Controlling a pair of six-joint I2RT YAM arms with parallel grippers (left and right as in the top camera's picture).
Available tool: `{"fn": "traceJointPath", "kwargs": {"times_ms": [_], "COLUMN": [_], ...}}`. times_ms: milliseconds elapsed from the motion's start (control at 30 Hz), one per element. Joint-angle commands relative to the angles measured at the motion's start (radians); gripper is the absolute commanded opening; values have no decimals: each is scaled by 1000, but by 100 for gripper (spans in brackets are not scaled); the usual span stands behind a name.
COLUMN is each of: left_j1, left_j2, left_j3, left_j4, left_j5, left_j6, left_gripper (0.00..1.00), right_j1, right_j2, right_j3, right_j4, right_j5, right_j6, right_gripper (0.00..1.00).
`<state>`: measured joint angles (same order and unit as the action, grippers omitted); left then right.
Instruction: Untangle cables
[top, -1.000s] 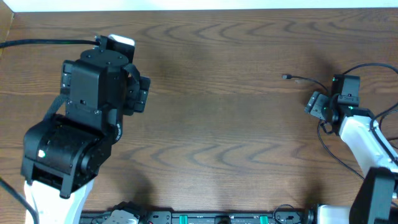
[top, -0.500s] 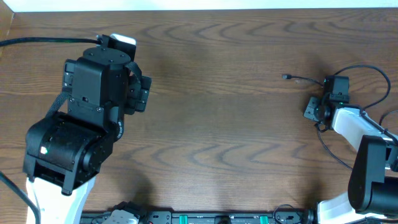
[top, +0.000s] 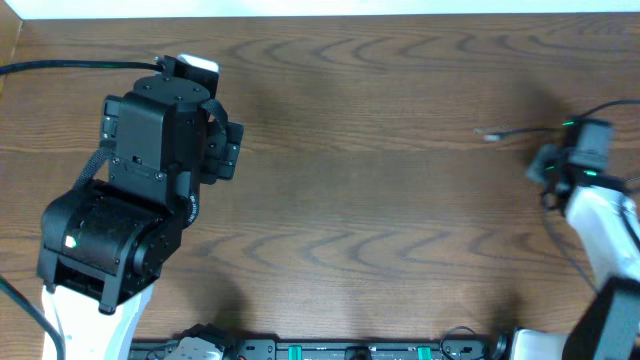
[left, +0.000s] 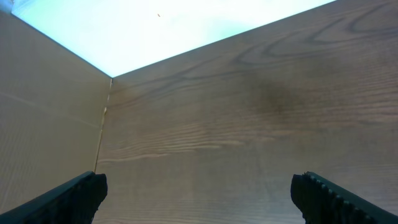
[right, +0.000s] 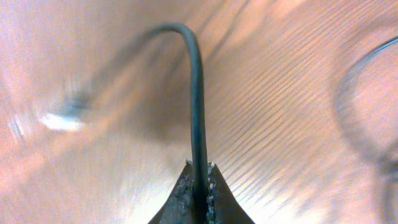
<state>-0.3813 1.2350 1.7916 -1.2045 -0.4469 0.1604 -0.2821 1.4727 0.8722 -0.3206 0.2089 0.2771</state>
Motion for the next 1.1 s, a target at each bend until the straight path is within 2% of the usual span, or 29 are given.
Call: {"fn": "traceJointPath", "kwargs": {"times_ms": [0,300,433,600,633,667,700,900,1067], "left_j1": [3,3,3,3,3,3,3,3,3], "left_j2": [0,0,0,0,0,0,0,0,-1], "left_j3": [-3,-3,-3,-3,-3,-3,-3,-3,-3], "left_j4": [-2,-5,-6,-7,-8,-10,-10,-10,6], "left_j5": [10,29,29,29,29,29,29,29,27], "left_j6": [-9,-9,-9,-9,-9,-9,-9,-8,-5], "left_gripper": [100,100,100,100,100,100,100,100,100], "right_j1": [-107,-358,-473,-592,-603,-608,-608,-579,-462], "right_j2": [-58,-33,-5,58,68,76,79,78,7], "right_j3": [67,98,110,142,142,142,142,154,245], "right_j4": [-2,48,78,93,93,97,99,108,40], "right_j5": [16,17,16,-94,-109,-119,-125,-254,-274], "right_j6": [13,0,44,59,59,59,59,59,44], "right_gripper": [1,1,1,2,29,83,99,99,99]}}
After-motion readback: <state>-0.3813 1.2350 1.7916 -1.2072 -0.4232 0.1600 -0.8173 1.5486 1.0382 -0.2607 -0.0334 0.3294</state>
